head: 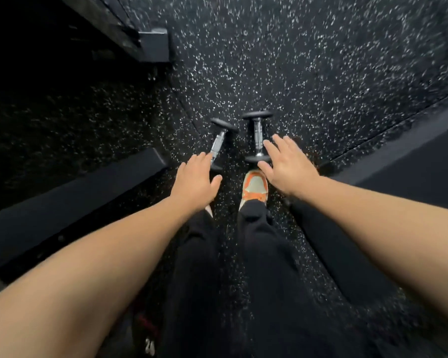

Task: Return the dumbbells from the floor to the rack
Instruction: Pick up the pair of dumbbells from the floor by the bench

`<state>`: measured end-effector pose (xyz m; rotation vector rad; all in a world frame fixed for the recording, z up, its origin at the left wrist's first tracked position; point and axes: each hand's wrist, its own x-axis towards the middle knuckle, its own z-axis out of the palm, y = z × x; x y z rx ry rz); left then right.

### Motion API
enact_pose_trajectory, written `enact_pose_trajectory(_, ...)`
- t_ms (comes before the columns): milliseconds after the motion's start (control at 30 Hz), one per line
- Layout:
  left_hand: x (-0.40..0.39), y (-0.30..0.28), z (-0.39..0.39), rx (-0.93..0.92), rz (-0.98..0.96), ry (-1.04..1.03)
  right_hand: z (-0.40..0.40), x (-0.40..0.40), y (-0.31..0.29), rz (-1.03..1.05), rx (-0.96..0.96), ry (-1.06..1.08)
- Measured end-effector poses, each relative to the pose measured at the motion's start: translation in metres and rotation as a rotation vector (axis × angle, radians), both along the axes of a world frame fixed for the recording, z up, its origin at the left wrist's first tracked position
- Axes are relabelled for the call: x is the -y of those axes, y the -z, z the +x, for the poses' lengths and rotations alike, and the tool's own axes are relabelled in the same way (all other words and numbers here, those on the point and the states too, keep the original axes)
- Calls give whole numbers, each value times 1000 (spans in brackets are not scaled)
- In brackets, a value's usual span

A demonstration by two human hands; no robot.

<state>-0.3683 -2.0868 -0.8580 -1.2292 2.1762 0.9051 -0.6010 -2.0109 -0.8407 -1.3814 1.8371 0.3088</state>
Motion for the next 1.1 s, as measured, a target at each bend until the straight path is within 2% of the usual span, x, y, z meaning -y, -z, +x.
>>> enact_pose_trajectory(100,23,100,-5,0,-5,140,-2,15,92,59,8,94)
enact_pose_trajectory(233,35,201,-12,-2,50,72,-5,27,196,119,24,255)
enact_pose_trajectory(367,37,259,-21,-63,158,-100,-8,38,258,136,27,398)
enact_pose_trajectory(533,38,311,-30,-99,247,-344,-8,43,314,149,49,674)
enact_pose_trajectory(700,38,332,-52,-42,314,-610,-5,46,335,104,106,947)
enact_pose_trajectory(833,50,331,-65,16,469,-809,-7,49,332,163,177,1001)
enact_pose_trajectory(1000,62,293,-58,40,457,-947,-15,46,290,251,156,948)
enact_pose_trajectory(1100,67,248,-51,20,466,-1034,-15,36,245,270,168,982)
